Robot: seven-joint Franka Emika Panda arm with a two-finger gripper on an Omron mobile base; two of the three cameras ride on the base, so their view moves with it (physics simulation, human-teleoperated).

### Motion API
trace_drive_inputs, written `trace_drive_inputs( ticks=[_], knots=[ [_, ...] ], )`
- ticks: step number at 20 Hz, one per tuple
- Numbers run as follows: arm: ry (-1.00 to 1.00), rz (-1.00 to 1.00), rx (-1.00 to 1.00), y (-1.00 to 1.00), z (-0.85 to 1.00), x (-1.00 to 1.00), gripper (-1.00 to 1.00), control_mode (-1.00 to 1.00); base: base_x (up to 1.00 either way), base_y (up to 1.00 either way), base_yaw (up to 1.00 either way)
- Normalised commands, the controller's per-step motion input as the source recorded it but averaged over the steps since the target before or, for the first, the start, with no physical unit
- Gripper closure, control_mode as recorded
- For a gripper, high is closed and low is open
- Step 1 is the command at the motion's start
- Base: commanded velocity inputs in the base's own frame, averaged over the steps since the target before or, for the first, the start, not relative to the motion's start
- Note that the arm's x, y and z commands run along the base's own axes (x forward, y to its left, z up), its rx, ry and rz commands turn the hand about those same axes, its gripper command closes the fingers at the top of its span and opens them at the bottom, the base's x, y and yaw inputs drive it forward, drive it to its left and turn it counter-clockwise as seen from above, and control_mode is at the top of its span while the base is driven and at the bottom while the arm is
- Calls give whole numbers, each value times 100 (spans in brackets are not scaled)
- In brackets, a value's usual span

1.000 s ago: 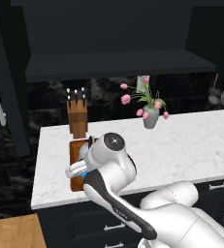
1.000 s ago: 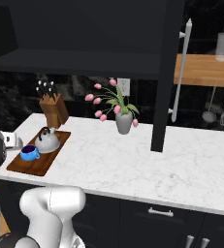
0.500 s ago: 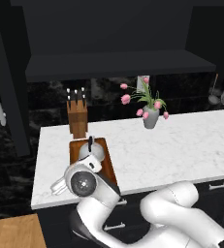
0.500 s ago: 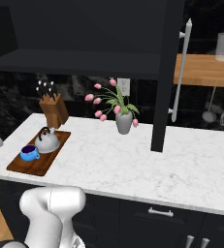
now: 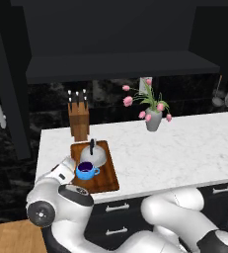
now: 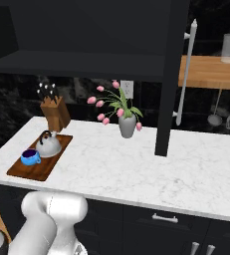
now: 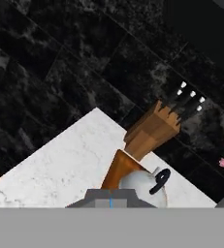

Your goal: Pick the kettle from the counter and place it on the tray. Then pick the mug from the cabinet and place it on the tray. Then close the cabinet doors.

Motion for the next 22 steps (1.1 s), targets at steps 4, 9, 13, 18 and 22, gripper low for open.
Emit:
trace_drive_inputs(
  ticks=[4,9,13,18,22],
  knots=[
    [-24,-5,-23,76,0,0,100,-100,0,0,0],
    [-28,-3,-22,78,18,0,100,-100,0,0,0],
    [-27,-2,-9,53,54,0,100,-100,0,0,0],
    [-14,0,-3,10,17,0,100,-100,0,0,0],
    [0,0,0,0,1,0,100,-100,0,0,0]
  ],
)
